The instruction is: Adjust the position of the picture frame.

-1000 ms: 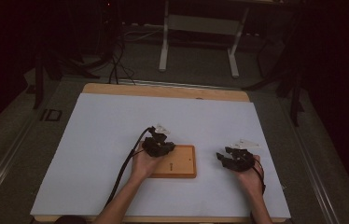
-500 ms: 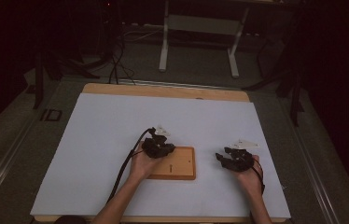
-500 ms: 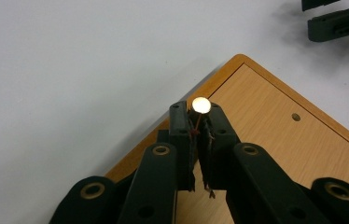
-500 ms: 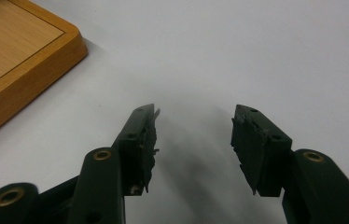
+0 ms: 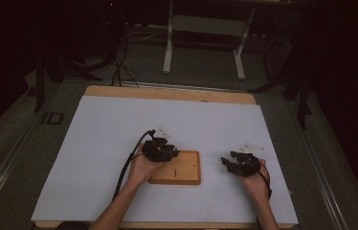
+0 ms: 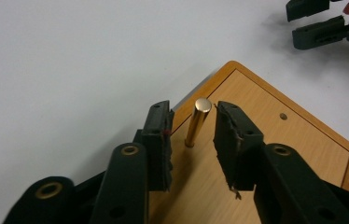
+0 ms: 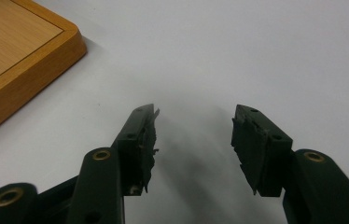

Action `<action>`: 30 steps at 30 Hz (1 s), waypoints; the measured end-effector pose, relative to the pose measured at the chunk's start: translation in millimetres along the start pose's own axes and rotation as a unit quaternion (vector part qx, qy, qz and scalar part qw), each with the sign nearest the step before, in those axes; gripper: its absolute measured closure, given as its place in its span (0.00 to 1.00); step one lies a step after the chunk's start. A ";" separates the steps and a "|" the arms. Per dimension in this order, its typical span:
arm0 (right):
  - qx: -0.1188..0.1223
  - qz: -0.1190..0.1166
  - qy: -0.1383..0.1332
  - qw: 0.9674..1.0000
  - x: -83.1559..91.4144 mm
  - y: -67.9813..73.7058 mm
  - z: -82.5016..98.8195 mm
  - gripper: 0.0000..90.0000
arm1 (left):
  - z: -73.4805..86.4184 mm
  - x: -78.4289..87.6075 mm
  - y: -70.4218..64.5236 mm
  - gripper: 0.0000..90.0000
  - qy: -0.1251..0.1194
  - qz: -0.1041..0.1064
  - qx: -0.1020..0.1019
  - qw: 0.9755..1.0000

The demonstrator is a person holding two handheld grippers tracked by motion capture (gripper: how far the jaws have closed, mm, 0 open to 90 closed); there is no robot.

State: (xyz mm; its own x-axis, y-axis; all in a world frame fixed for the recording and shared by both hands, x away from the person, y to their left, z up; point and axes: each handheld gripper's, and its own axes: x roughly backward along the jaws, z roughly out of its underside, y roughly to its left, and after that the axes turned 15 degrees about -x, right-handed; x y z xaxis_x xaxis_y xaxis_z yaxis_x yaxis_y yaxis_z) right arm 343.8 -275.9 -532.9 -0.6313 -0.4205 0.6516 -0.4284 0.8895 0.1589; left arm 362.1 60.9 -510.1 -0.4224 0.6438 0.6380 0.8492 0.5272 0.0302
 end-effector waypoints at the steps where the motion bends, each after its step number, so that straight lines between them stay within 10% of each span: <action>1: 0.000 0.000 0.000 1.000 0.1 0.0 0.0 0.54 | 1.2 1.4 0.5 0.70 -0.002 0.004 0.003 1.000; 30: 0.004 -0.002 0.000 1.000 0.4 2.4 -1.0 0.53 | 34.2 38.1 2.8 0.57 -0.018 -0.023 0.017 0.999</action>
State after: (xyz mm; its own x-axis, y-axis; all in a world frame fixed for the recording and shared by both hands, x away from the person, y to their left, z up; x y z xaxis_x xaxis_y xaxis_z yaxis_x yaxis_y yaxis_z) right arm 343.1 -273.7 -531.5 -0.6293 -0.4238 0.6515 -0.4362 0.8864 0.1552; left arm 337.6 105.9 -512.0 -0.4727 0.6380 0.6079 0.8178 0.5746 0.0330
